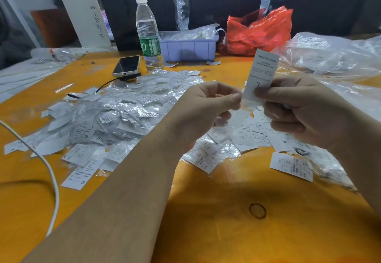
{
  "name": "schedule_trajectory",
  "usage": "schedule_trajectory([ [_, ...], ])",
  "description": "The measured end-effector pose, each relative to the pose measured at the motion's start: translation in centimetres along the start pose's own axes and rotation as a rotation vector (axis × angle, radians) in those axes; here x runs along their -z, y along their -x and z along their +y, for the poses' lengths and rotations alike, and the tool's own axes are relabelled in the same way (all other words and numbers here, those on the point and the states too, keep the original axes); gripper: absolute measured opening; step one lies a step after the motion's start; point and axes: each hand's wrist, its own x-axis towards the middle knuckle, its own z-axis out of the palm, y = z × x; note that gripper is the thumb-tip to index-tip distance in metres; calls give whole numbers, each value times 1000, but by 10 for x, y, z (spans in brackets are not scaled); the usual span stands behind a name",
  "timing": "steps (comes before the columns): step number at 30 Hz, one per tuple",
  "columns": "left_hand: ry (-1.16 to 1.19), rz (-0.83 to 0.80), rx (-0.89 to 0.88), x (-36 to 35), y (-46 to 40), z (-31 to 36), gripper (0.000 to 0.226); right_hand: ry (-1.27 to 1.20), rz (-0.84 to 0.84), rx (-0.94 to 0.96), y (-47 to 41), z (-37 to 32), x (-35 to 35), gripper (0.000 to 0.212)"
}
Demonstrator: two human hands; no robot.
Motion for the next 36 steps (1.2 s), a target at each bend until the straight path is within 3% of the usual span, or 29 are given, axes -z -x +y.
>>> schedule_trajectory([
  [14,-27,-3,-16,0,0,-1,4,55,11,-20,1,4,-4,26],
  [26,-95,19,5,-3,1,0,18,17,113,30,1,1,-5,15],
  [36,-132,22,3,-3,1,-1,10,210,197,26,5,0,-10,15],
])
